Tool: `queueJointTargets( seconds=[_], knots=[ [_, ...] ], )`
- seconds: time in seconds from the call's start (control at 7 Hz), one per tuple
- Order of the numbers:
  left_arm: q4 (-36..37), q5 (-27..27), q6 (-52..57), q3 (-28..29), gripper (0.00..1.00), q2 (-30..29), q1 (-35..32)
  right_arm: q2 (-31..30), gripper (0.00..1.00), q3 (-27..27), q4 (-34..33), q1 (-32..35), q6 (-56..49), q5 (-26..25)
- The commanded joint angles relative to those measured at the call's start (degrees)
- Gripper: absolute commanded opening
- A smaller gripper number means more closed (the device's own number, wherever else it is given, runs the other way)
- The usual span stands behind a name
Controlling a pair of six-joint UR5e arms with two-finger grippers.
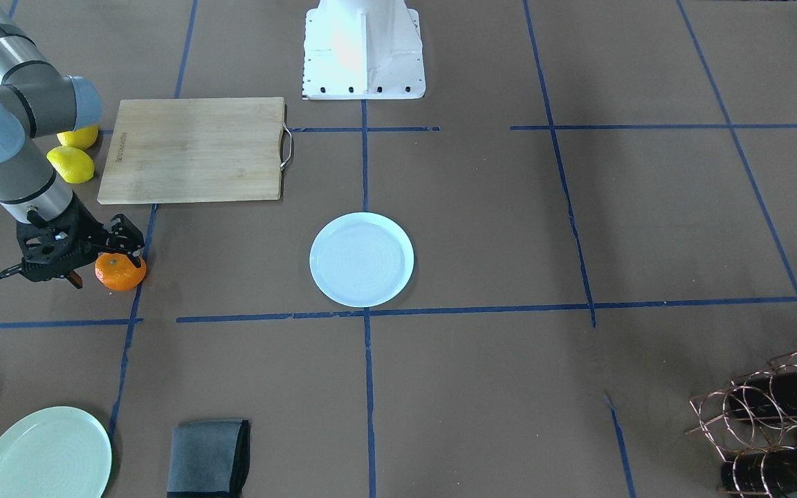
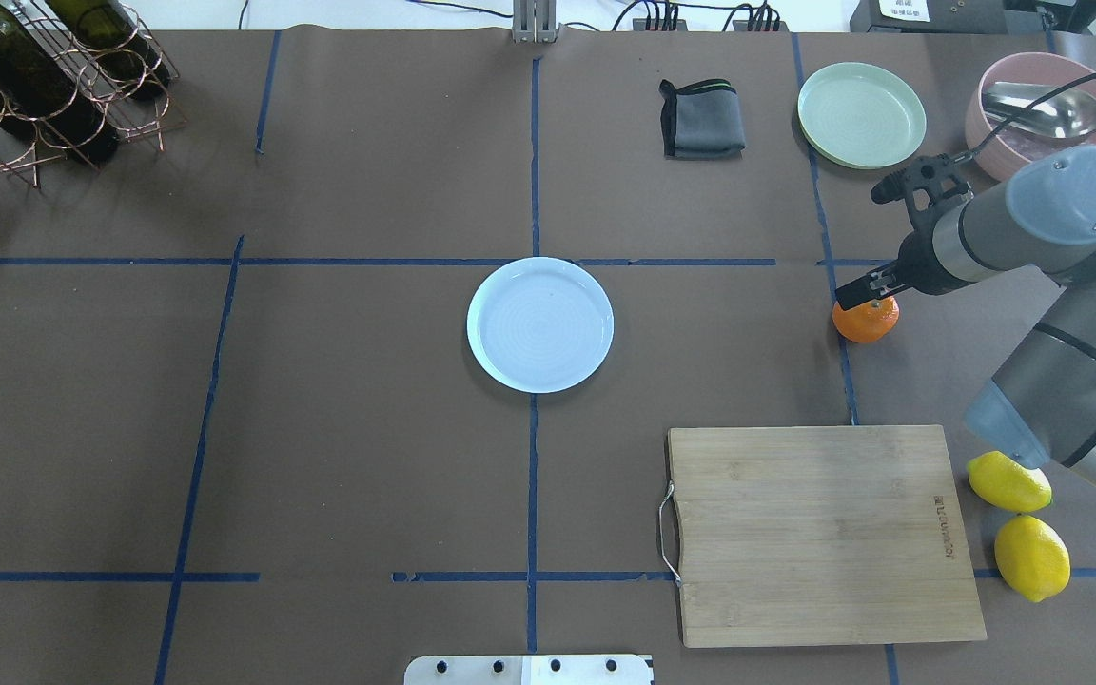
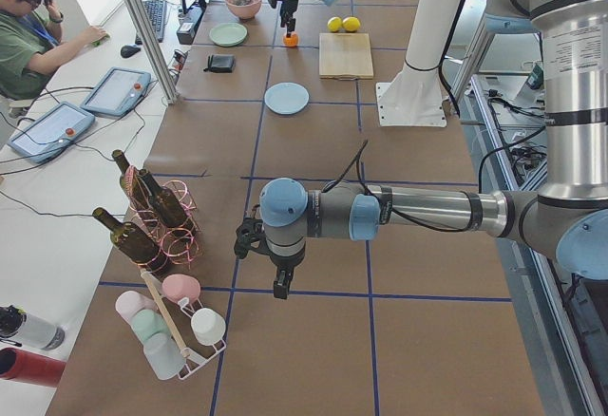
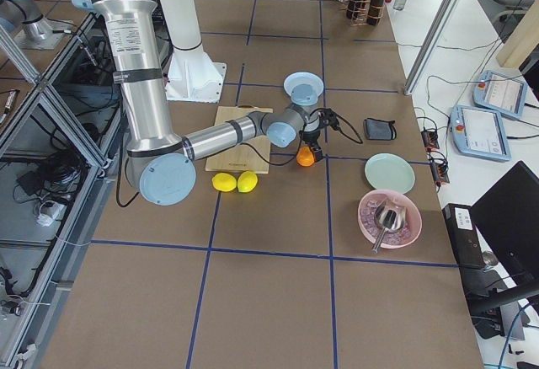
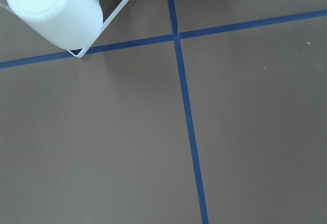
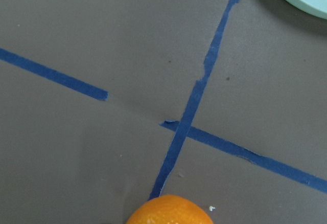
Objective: Pick orange to plate
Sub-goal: 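Reach the right gripper down over the orange and close on it, then carry the orange with the right gripper onto the light blue plate and release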
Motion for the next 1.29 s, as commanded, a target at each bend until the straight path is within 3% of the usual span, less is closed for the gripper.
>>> queueJointTargets(
  seconds=[0.0,0.29,0.43,0.57,0.71,1.0,1.14],
  knots=[
    [-0.2,0.0,0.0,0.0,1.00,0.0,0.0,-0.2,1.00,-0.5,0.1,-1.3,0.1,-0.5],
    [-0.2,0.0,0.0,0.0,1.00,0.0,0.0,-0.2,0.99,-1.1,0.1,-2.8,0.0,-1.9],
    [-0.2,0.0,0.0,0.0,1.00,0.0,0.0,0.1,0.52,-1.0,0.1,-3.0,0.0,-2.3],
    [-0.2,0.0,0.1,0.0,1.00,-0.1,0.0,0.6,0.16,-0.9,0.0,-3.0,0.0,-2.3],
    [-0.2,0.0,0.1,0.0,1.00,-0.1,0.0,2.0,0.09,-0.8,-0.2,-3.3,0.4,-2.3],
    [-0.2,0.0,0.1,0.0,1.00,0.0,0.0,11.8,0.10,-1.7,-4.0,-7.7,9.2,-3.0],
    [-0.2,0.0,0.2,0.0,1.00,-0.1,0.0,21.1,0.11,-2.4,-14.3,-11.0,13.3,-7.4]
  ],
)
